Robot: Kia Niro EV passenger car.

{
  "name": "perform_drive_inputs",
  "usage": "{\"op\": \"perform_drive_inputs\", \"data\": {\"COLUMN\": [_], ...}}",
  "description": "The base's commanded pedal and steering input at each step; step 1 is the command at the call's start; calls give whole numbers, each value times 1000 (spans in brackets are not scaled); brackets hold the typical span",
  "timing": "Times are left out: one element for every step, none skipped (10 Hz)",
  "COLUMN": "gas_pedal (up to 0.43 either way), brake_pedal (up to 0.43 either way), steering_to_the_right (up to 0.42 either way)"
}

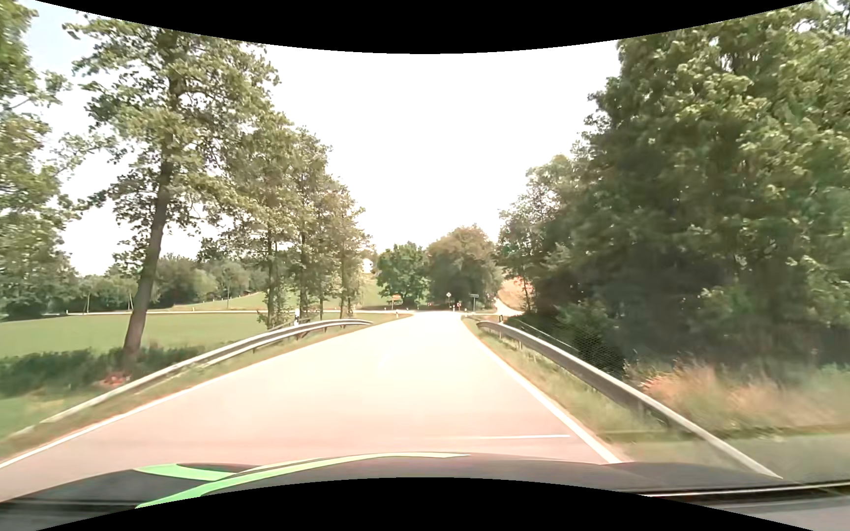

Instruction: Follow the waypoints while adhering to traffic rules and regulations

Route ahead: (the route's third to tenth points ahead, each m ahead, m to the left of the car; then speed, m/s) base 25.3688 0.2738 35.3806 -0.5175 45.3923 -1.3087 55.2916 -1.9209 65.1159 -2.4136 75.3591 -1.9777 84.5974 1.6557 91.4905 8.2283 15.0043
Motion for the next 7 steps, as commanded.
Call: {"op": "perform_drive_inputs", "data": {"gas_pedal": [130,130,130,130,130,130,130], "brake_pedal": [0,0,0,0,0,0,0], "steering_to_the_right": [16,16,16,16,15,14,13]}}
